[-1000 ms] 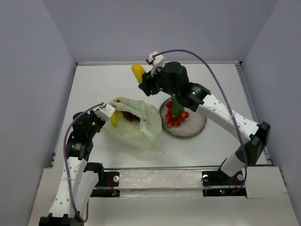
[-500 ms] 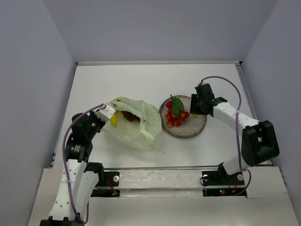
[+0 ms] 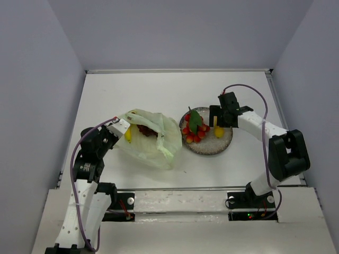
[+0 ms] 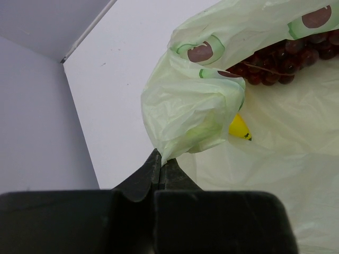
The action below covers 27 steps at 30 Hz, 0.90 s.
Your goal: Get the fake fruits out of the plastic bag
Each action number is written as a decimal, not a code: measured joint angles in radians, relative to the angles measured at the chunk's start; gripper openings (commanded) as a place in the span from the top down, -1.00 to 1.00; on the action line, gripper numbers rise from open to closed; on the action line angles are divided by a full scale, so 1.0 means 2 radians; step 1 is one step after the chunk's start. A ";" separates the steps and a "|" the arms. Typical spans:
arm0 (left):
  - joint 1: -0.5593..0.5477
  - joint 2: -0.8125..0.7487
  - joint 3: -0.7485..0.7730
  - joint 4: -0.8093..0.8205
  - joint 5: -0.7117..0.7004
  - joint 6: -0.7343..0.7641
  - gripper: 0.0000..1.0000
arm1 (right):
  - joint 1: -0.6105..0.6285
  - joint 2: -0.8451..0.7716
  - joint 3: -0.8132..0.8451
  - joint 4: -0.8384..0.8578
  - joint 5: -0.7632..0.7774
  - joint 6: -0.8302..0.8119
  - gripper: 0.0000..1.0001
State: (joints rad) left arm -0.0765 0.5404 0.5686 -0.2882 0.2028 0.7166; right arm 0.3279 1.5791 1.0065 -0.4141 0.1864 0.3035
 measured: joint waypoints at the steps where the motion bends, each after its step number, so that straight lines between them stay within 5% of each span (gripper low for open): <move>1: 0.000 0.000 0.000 0.000 0.000 0.000 1.00 | 0.000 0.000 0.012 -0.011 0.000 -0.006 -1.00; 8: 0.000 0.000 0.000 0.000 0.004 0.006 1.00 | 0.011 -0.015 0.144 -0.098 0.003 -0.041 -0.98; 14: 0.000 0.000 0.000 -0.002 0.014 0.011 1.00 | 0.189 -0.039 0.340 -0.087 -0.028 -0.096 -0.83; 20: 0.000 0.000 0.000 -0.004 0.017 0.011 1.00 | 0.313 -0.007 0.375 -0.032 -0.205 -0.101 -0.11; 27: 0.000 0.000 0.000 -0.004 0.016 0.005 1.00 | 0.338 0.158 0.369 -0.026 -0.260 -0.080 0.22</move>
State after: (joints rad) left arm -0.0765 0.5407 0.5690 -0.2955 0.2356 0.7265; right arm 1.0042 1.8946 1.7435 -0.4656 -0.3336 0.1436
